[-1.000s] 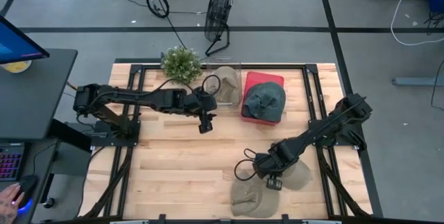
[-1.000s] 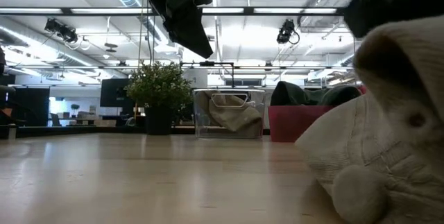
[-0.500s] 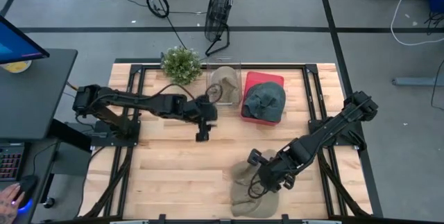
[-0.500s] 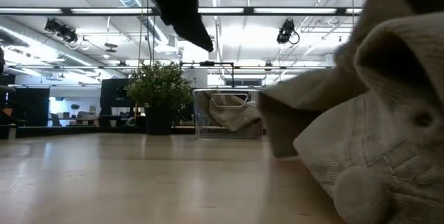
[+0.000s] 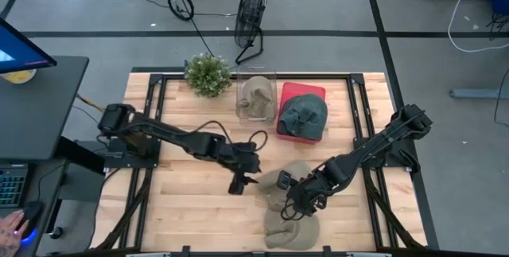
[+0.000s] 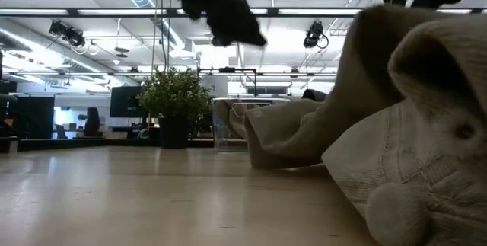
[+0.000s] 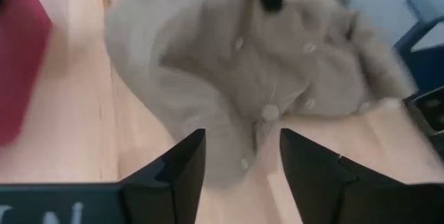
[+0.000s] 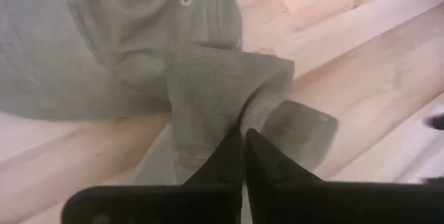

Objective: Pick & Place hat
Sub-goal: Put the top brown cap into the transparent bin

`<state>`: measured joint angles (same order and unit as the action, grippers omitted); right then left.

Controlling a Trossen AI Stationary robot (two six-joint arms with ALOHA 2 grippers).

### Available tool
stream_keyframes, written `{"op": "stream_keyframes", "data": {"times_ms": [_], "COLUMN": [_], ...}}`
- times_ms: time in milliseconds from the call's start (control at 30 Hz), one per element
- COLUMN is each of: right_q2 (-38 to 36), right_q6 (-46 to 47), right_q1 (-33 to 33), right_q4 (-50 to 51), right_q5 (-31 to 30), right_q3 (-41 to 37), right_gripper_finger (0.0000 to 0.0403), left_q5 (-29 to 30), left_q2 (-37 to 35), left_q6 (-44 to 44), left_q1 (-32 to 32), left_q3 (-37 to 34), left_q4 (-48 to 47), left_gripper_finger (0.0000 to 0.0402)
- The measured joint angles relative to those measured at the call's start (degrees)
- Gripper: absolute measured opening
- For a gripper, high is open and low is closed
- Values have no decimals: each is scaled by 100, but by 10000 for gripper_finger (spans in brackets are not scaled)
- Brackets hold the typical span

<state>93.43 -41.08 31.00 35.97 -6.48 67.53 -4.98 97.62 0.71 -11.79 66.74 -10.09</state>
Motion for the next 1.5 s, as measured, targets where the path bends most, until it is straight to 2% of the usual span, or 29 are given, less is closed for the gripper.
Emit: {"op": "stream_keyframes", "data": {"times_ms": [133,367,767,867,933,1167,1300,1500], "right_q2": [2,0,0,0,0,0,0,-53], "right_q6": [2,3,7,85,476,2544,3662,3868], "right_q1": [2,15,15,15,17,-137,-215,-191], "right_q4": [-125,-371,-611,-676,-692,-849,-864,-1144], "right_q5": [2,5,6,5,2,2,-18,-37], "right_q3": [-284,-576,-616,-616,-616,-616,-616,-616], "right_gripper_finger": [2,2,2,7,12,34,58,103], "left_q5": [29,25,27,31,42,23,5,721], "left_q2": [425,1030,1868,1944,1946,1936,1857,1275], "left_q6": [100,774,957,906,872,968,1514,1392], "left_q1": [92,241,323,328,329,425,526,481], "left_q3": [0,4,11,11,11,9,-1,-10], "left_q4": [412,1401,1883,1953,1928,1860,1762,1173], "left_gripper_finger": [223,268,273,252,219,25,19,12]}}
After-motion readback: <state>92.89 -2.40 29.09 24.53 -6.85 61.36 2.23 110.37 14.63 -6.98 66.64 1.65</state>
